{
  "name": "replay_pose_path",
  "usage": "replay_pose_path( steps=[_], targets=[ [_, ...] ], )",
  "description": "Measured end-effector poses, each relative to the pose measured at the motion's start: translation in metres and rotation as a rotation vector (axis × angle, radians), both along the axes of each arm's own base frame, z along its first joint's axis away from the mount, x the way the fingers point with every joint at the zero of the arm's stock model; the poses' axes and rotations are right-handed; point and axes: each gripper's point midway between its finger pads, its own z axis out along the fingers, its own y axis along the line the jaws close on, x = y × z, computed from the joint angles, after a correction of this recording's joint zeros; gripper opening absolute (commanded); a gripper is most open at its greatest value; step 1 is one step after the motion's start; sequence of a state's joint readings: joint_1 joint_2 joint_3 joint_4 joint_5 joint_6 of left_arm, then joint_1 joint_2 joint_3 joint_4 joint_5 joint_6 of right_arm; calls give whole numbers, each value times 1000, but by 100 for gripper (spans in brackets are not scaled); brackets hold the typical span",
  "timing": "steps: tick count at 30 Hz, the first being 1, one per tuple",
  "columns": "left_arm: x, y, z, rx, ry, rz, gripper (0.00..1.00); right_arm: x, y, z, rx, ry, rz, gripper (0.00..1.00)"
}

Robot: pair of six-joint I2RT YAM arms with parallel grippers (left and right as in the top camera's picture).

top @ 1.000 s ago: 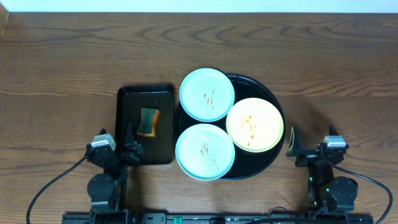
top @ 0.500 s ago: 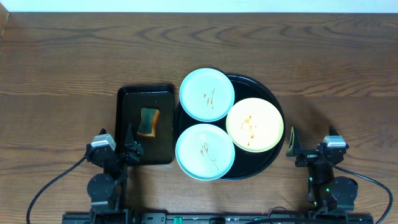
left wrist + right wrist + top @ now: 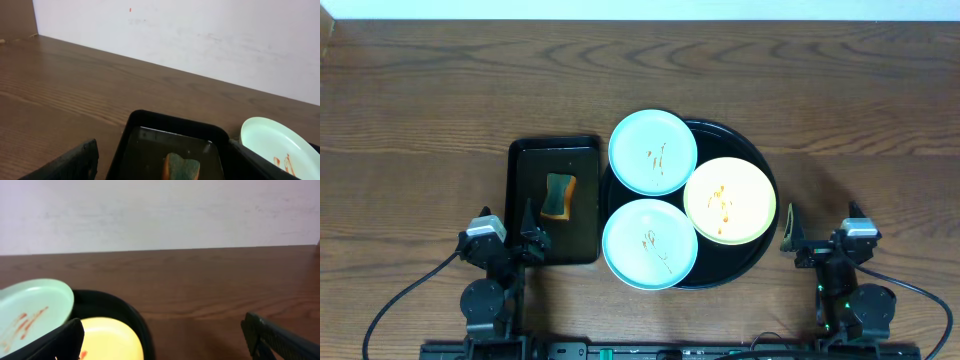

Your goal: Clean dirty plates on tray and stack at the side

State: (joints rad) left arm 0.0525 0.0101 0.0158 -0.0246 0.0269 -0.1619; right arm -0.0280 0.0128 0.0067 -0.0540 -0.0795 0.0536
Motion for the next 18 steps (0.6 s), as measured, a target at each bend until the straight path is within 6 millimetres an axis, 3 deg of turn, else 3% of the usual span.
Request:
replay_pose_path(
  steps=[9, 14, 18],
  targets=[
    [-1, 0, -2, -26, 24, 3, 80, 0, 4, -1, 62, 10, 18, 99],
    [-2, 1, -12, -31, 130, 8, 80, -4, 6, -5, 74, 69, 29, 99],
    [-2, 1, 8, -36, 227, 10, 80, -8, 12, 1, 82, 159, 59, 99]
  ],
)
